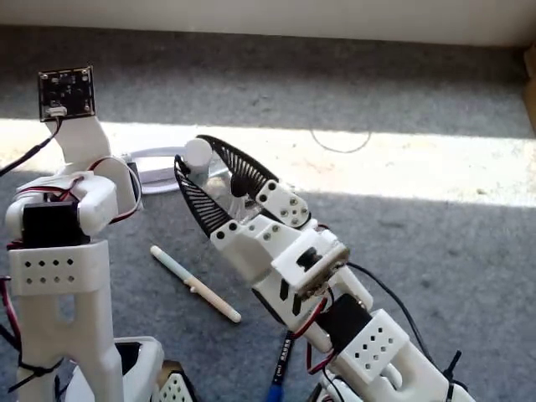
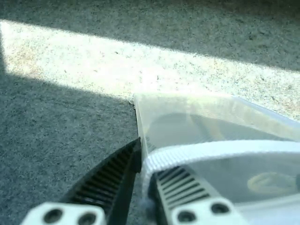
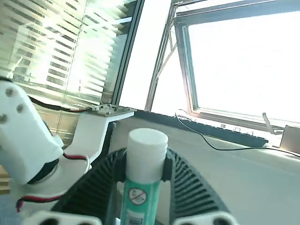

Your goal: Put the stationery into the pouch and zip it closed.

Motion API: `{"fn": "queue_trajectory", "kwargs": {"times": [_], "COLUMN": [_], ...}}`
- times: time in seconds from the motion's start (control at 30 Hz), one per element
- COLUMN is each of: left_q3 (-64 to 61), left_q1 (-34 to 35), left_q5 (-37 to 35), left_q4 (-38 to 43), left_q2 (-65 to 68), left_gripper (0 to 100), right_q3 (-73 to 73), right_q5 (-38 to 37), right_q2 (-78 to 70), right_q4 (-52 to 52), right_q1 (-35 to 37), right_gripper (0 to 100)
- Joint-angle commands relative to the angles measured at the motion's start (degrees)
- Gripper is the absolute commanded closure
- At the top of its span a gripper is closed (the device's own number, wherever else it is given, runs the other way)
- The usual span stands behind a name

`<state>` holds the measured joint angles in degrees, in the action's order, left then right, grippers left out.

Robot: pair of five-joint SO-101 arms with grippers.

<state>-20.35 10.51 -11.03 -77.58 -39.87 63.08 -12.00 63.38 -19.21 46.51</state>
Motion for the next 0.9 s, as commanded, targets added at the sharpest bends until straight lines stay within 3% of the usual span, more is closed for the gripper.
{"fn": "queue_trajectory", "kwargs": {"times": [0.0,0.4,0.63,0.87], "left_q3": [0.48,0.48,0.48,0.48], "left_q1": [-1.10,-0.92,-0.84,-0.84], "left_q5": [0.44,0.44,0.44,0.44], "left_q4": [1.32,1.14,1.14,1.14], "left_q2": [-1.80,-1.80,-1.80,-1.80], "left_gripper": [100,100,100,100], "right_q3": [-0.75,-4.88,-7.69,-7.34], "right_q5": [7.74,24.35,34.29,35.87], "right_q2": [-0.48,-16.31,-16.40,-18.51], "right_q4": [-1.80,-1.98,-1.98,-1.98], "right_q1": [-2.15,-7.25,-10.77,-10.51], "right_gripper": [99.5,99.5,99.5,99.5]}}
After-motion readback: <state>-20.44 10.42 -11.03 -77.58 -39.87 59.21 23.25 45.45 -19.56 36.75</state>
